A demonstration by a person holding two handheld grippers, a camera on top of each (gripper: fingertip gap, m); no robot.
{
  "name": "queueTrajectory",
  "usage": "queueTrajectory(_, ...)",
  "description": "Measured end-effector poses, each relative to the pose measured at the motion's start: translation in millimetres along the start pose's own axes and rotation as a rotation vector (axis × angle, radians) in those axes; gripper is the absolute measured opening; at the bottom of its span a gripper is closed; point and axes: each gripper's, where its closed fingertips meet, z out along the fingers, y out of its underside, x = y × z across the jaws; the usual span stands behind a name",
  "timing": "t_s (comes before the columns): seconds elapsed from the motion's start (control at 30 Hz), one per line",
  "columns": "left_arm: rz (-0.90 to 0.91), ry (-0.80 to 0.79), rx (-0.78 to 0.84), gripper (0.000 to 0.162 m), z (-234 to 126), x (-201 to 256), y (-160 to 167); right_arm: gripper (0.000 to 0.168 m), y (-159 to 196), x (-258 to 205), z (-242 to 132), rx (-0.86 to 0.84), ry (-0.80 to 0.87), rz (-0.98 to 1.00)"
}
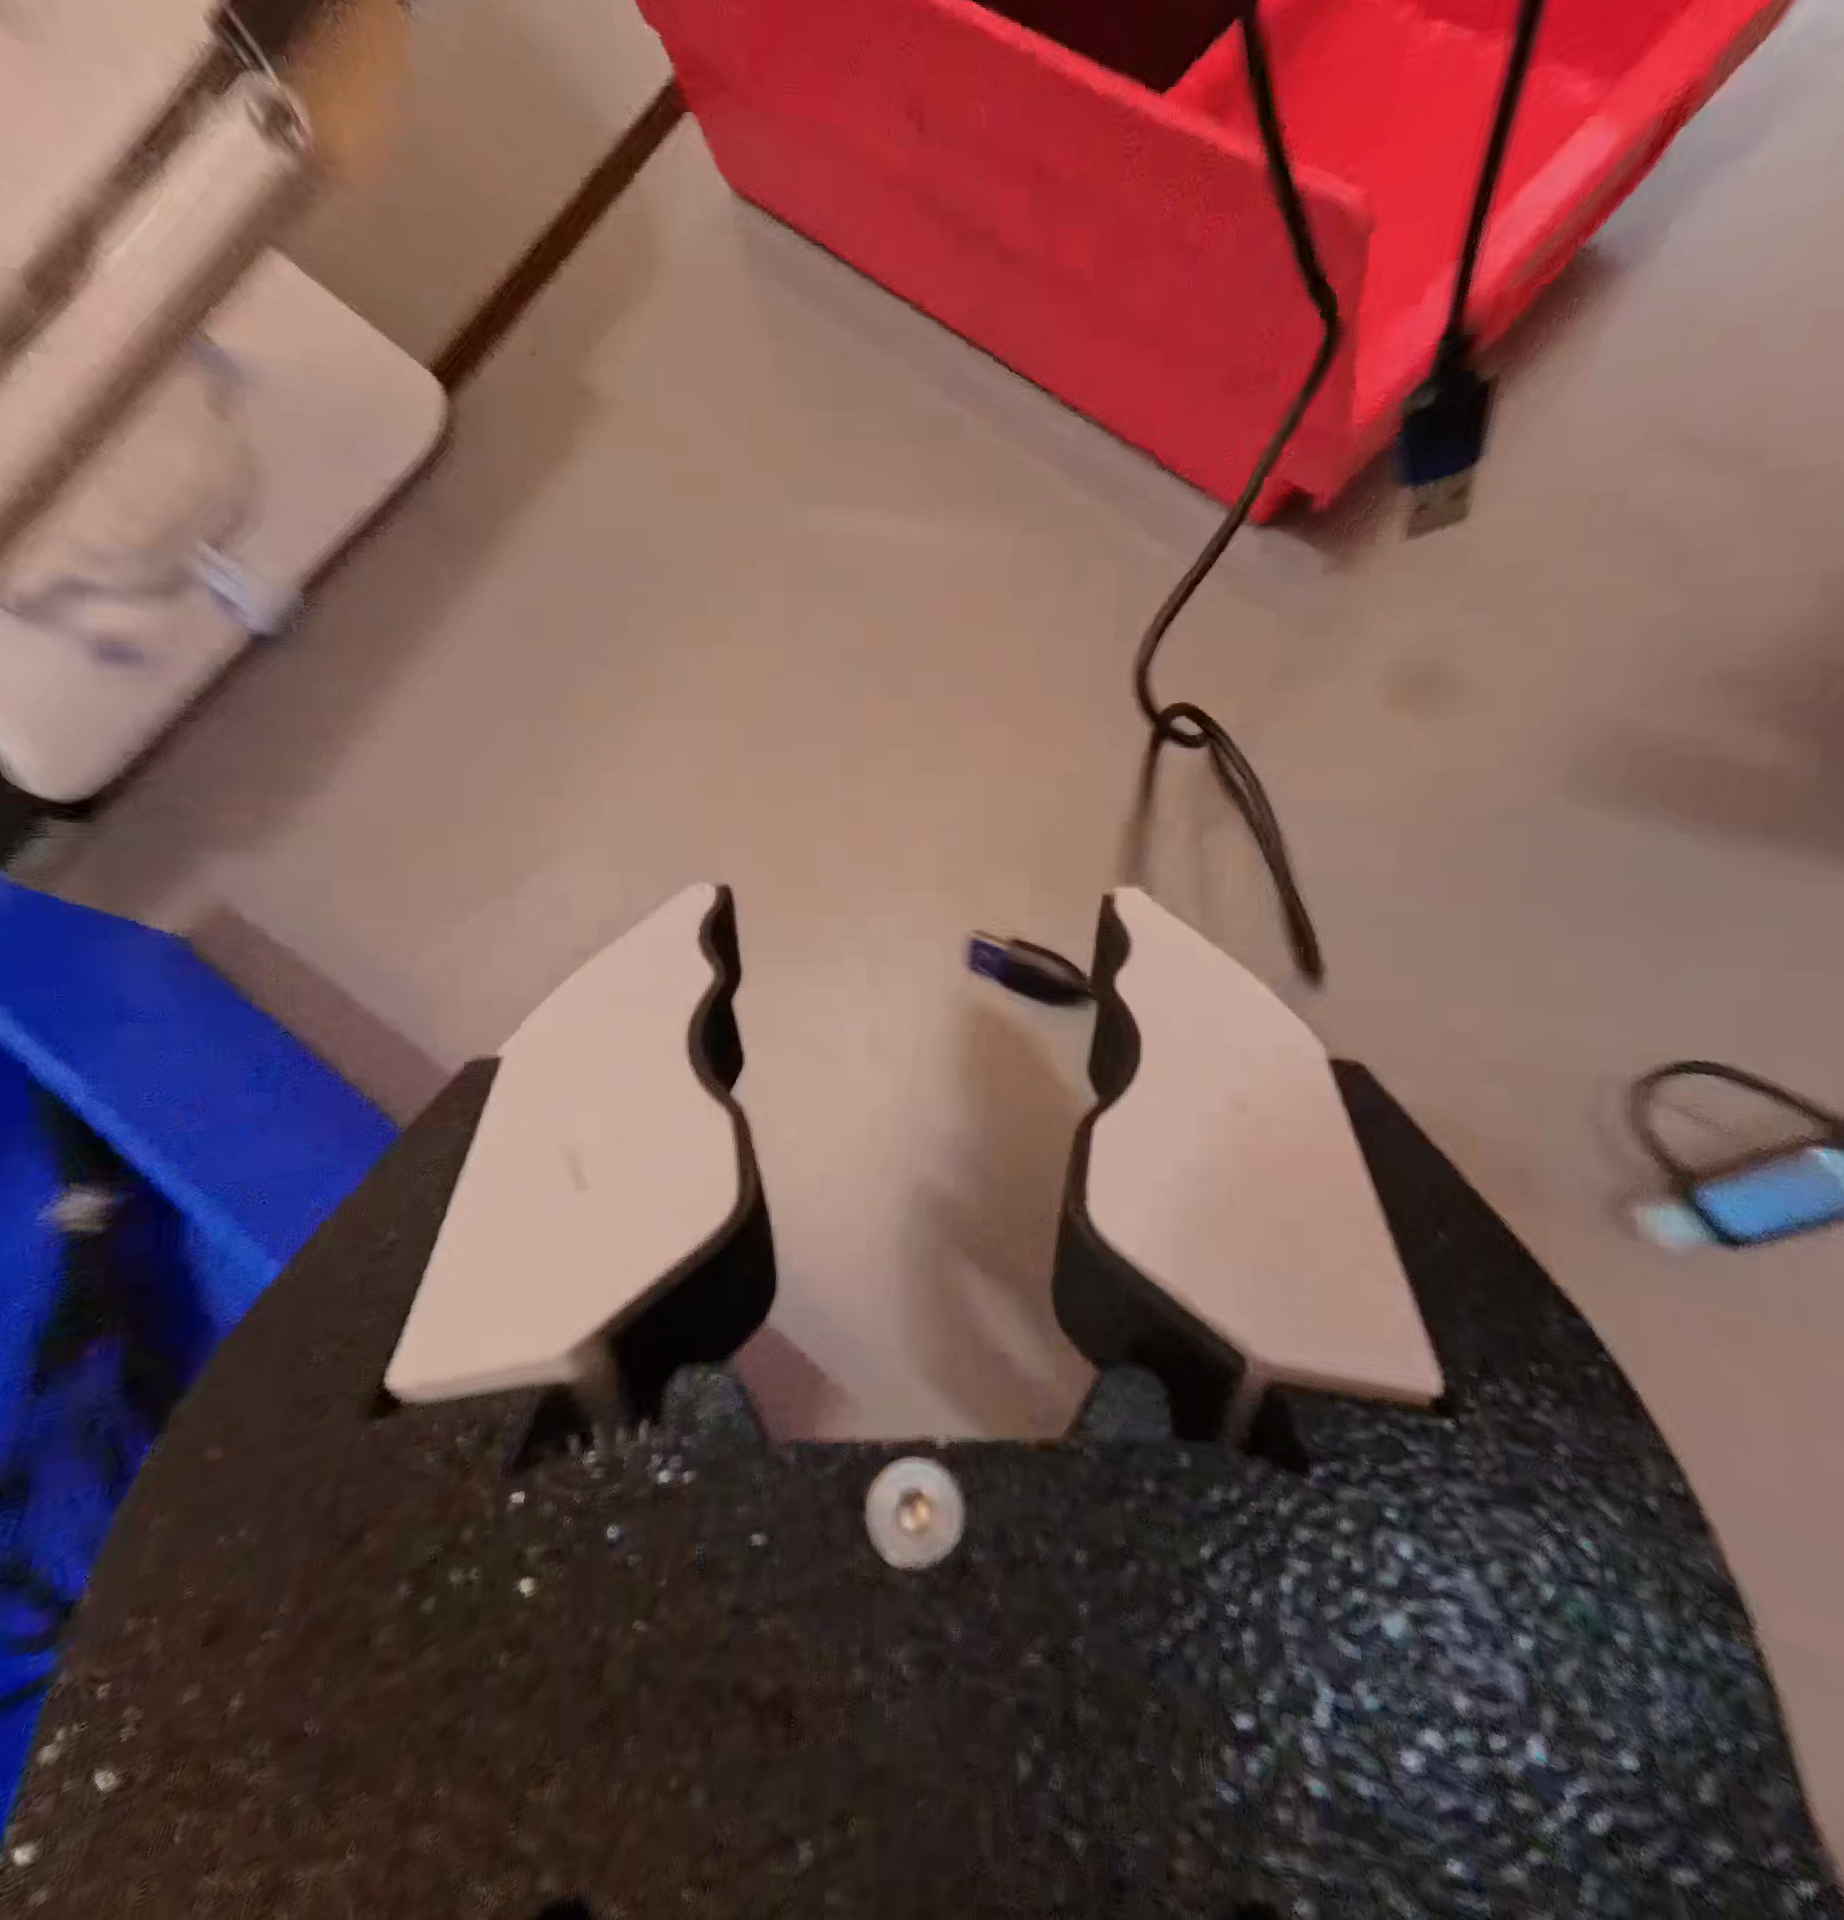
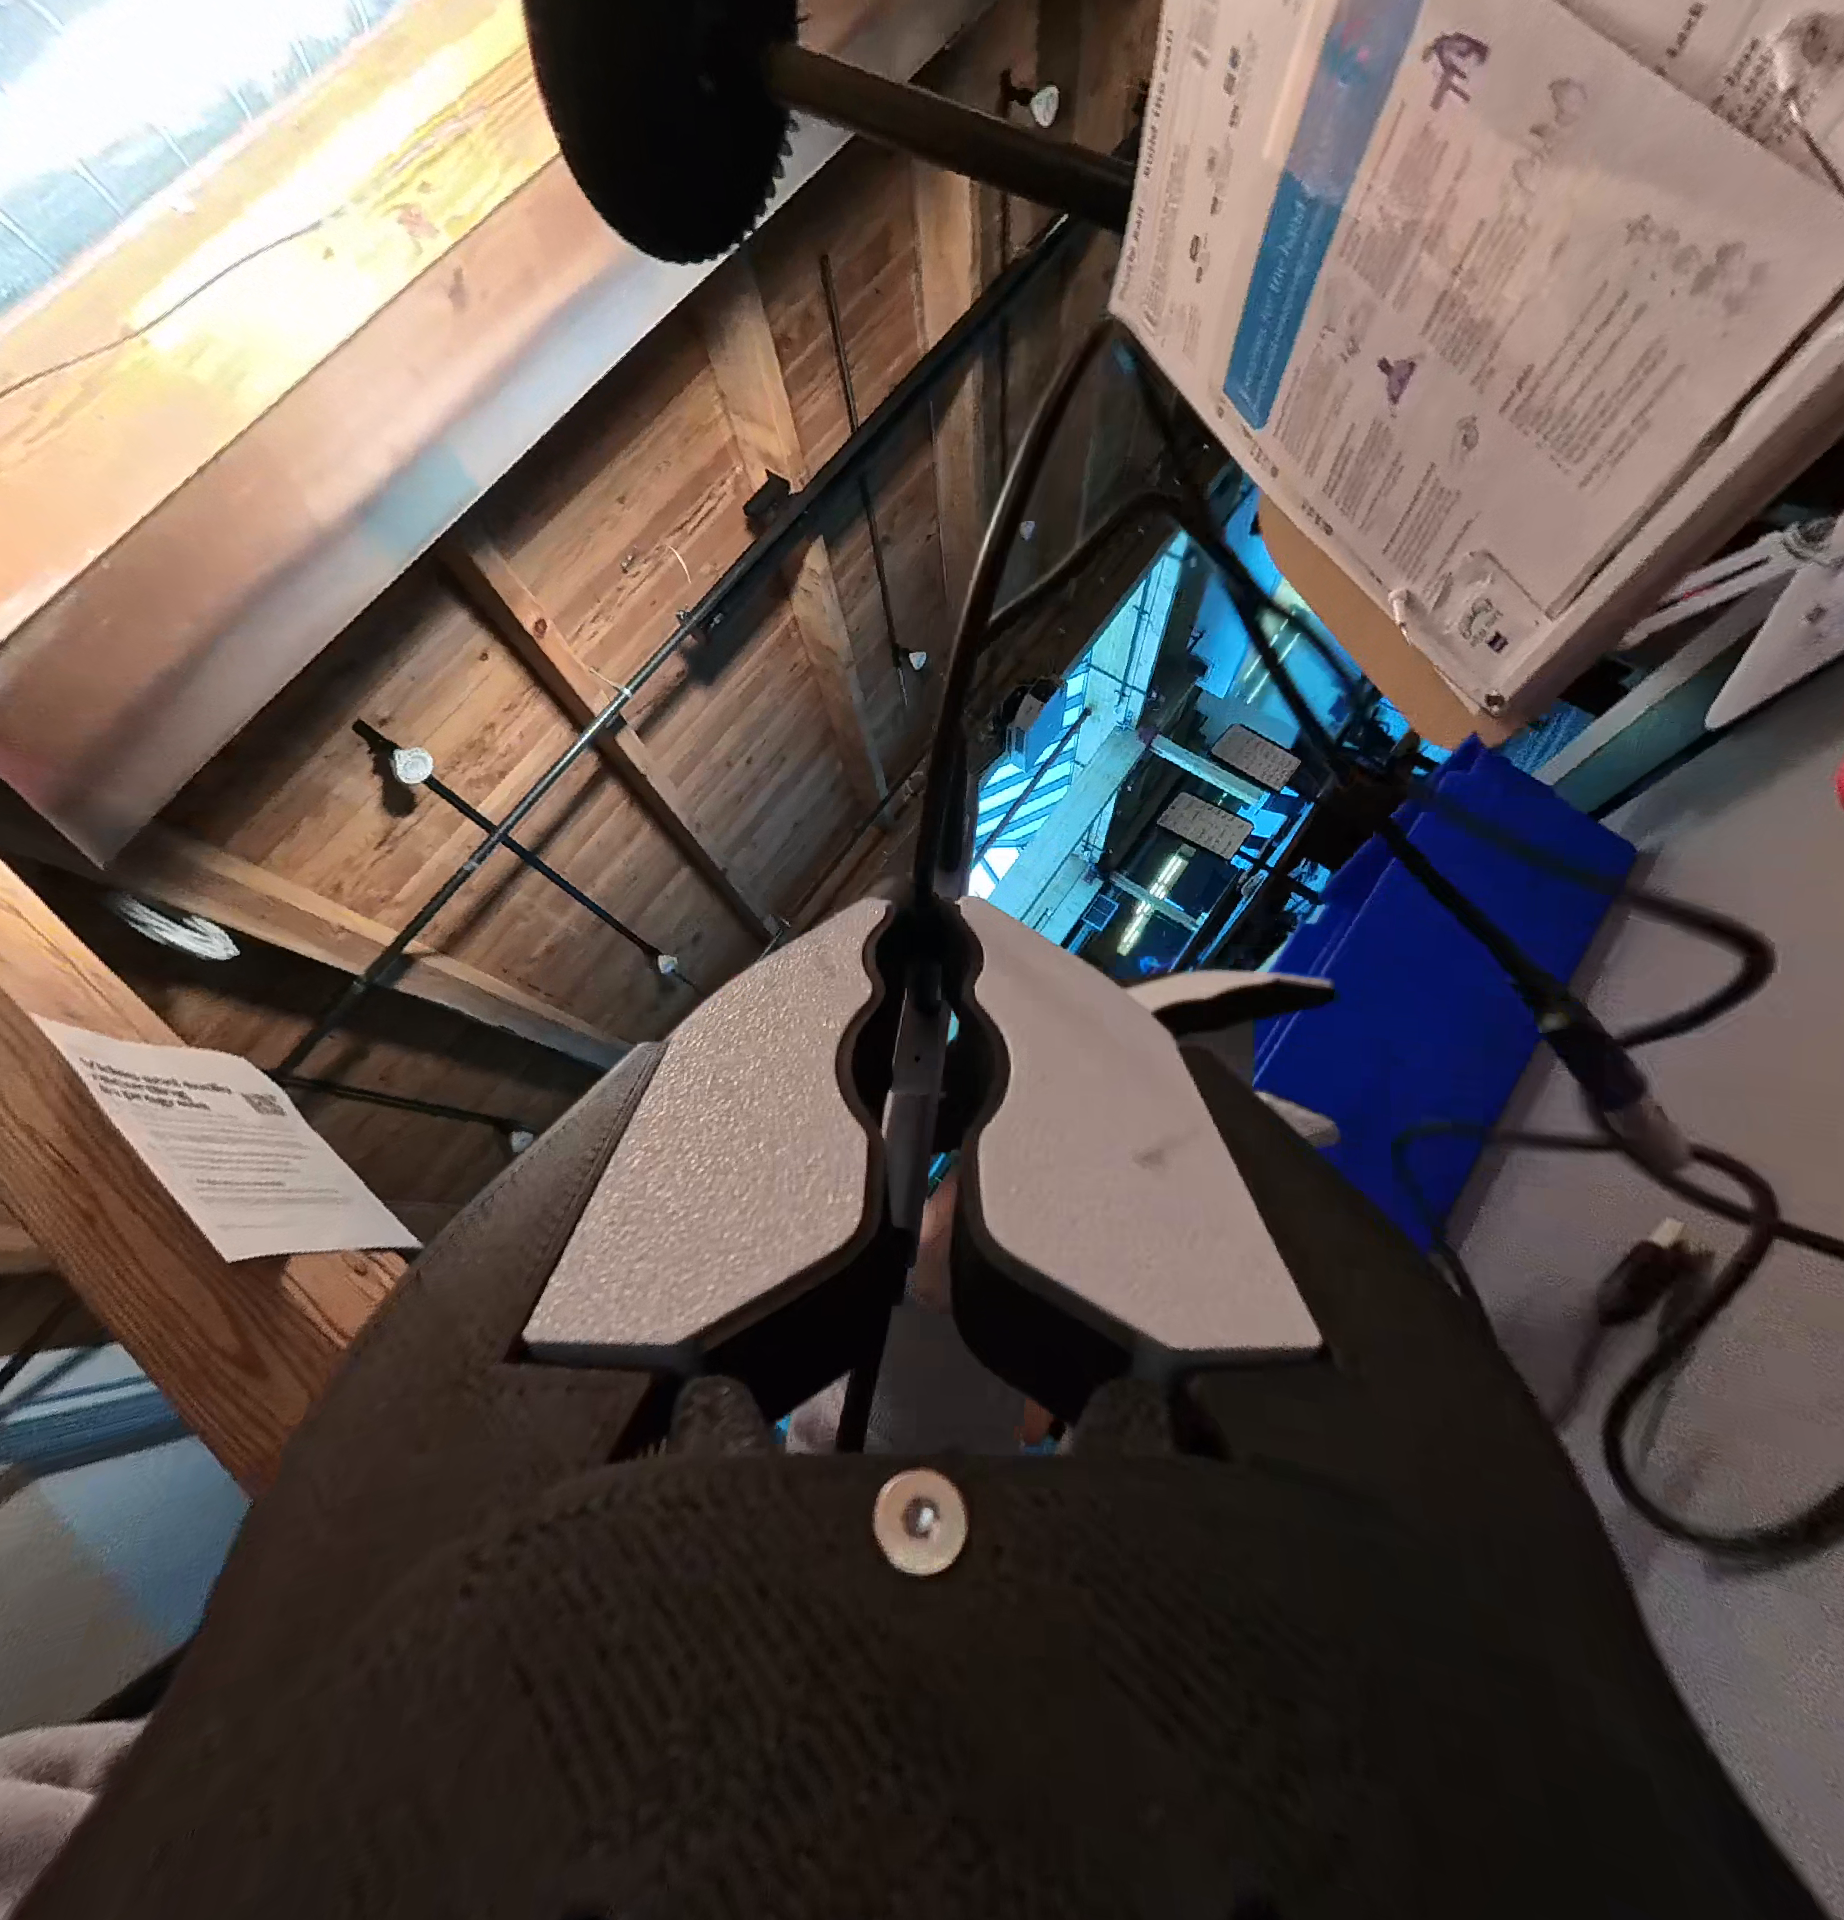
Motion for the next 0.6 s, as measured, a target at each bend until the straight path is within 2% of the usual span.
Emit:
queueTrajectory(0.03, -0.064, 0.037, 0.031, 0.063, -5, 3, 5, 0.007, 2, 4, 0, 0.001, 0.007, 0.012)
queueTrajectory(0.1, -0.187, -0.01, 0.194, 0.062, -28, 4, -4, 0.007, 5, 10, 1, 0.005, 0.012, 0.036)
queueTrajectory(0.13, -0.252, -0.008, 0.32, 0.056, -43, 14, -15, 0.007, 7, 12, 2, -0.001, 0.012, 0.036)
queueTrajectory(0.2, -0.364, 0.148, 0.565, 0.046, -69, 59, -40, 0.007, 17, 14, 7, -0.03, 0.001, 0.045)
queueTrajectory(0.23, -0.415, 0.256, 0.63, 0.045, -76, 82, -47, 0.007, 24, 14, 10, -0.049, -0.014, 0.056)
queueTrajectory(0.33, -0.597, 0.525, 0.676, 0.046, -72, 119, -56, 0.007, 48, 13, 20, -0.131, -0.037, 0.047)
queueTrajectory(0.37, -0.665, 0.597, 0.7, 0.036, -72, 121, -59, 0.007, 55, 13, 23, -0.151, -0.038, 0.037)
queueTrajectory(0.4, -0.729, 0.652, 0.732, 0.019, -72, 119, -62, 0.007, 62, 13, 27, -0.174, -0.042, 0.031)
queueTrajectory(0.43, -0.778, 0.698, 0.765, 0.012, -73, 117, -64, 0.007, 66, 12, 30, -0.19, -0.055, 0.028)
queueTrajectory(0.53, -0.862, 0.762, 0.808, 0.009, -72, 107, -58, 0.006, 73, 19, 39, -0.275, -0.006, -0.023)
queueTrajectory(0.57, -0.89, 0.751, 0.787, 0.008, -69, 102, -52, 0.011, 78, 23, 40, -0.346, 0.02, -0.074)
queueTrajectory(0.6, -0.906, 0.743, 0.758, 0.009, -68, 97, -46, 0.024, 83, 24, 41, -0.43, 0.027, -0.133)
